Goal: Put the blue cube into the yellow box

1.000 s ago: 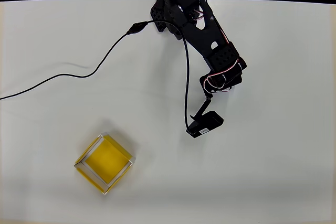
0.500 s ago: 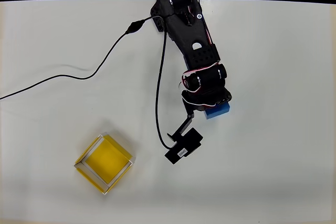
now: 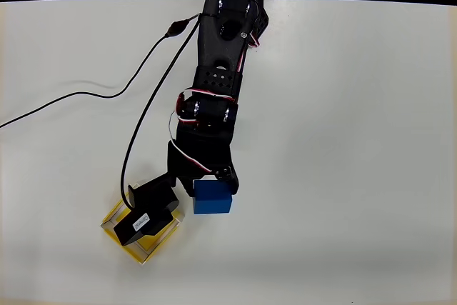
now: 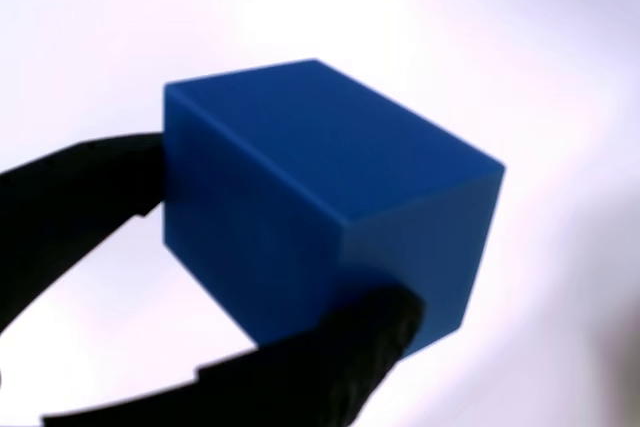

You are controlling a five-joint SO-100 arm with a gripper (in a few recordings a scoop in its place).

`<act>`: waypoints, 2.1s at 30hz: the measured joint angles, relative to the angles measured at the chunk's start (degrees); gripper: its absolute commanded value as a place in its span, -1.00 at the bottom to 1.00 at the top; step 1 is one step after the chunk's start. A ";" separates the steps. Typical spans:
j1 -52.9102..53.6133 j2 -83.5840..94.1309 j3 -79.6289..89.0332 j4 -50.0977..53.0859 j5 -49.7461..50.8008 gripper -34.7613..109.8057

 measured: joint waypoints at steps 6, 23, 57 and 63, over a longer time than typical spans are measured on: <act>6.77 -8.53 -9.84 -1.67 -1.05 -0.14; 13.45 -23.12 -22.41 -4.92 0.18 -0.14; 16.96 -40.69 -27.42 -11.69 0.18 -0.14; 16.17 -43.51 -27.42 -12.13 0.09 -0.12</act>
